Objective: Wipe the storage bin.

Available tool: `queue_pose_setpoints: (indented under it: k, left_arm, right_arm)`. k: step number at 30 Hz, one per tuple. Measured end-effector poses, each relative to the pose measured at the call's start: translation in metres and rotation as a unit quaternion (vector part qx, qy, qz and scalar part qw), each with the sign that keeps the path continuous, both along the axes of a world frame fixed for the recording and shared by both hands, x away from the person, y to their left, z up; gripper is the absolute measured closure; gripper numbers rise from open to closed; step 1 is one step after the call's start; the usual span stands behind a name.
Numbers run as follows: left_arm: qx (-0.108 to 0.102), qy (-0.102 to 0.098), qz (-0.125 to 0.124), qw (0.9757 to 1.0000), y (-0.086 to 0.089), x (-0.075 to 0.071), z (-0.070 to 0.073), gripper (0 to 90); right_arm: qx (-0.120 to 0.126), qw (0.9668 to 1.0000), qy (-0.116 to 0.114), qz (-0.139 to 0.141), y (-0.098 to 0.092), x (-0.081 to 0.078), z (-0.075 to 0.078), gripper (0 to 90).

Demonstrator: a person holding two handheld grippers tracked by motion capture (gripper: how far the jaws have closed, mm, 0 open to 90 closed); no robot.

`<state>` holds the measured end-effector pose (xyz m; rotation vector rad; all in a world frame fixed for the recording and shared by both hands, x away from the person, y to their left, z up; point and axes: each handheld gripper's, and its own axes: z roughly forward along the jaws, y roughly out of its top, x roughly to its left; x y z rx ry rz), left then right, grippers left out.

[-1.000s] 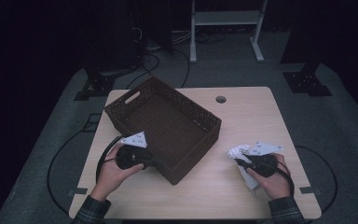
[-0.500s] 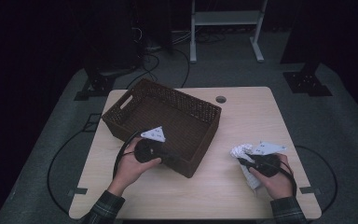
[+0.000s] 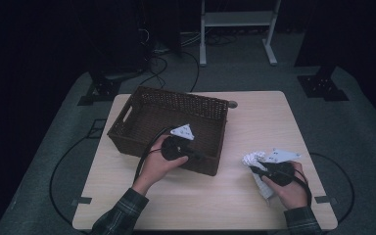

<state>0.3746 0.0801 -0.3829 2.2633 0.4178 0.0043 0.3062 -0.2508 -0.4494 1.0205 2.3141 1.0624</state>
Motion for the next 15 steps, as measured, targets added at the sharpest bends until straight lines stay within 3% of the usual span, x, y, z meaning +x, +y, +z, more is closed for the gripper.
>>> queue_pose_setpoints:
  k: [8, 15]
  left_arm:
    - [-0.003, 0.001, -0.007, 1.0000, -0.017, 0.015, -0.001, 89.8]
    - [-0.008, -0.009, -0.001, 0.9999, 0.004, 0.011, 0.010, 81.0]
  right_arm:
    - [-0.002, 1.0000, 0.002, 0.003, -0.001, 0.000, -0.002, 73.5]
    - [-0.001, 1.0000, 0.002, 0.002, 0.000, -0.001, -0.002, 73.5]
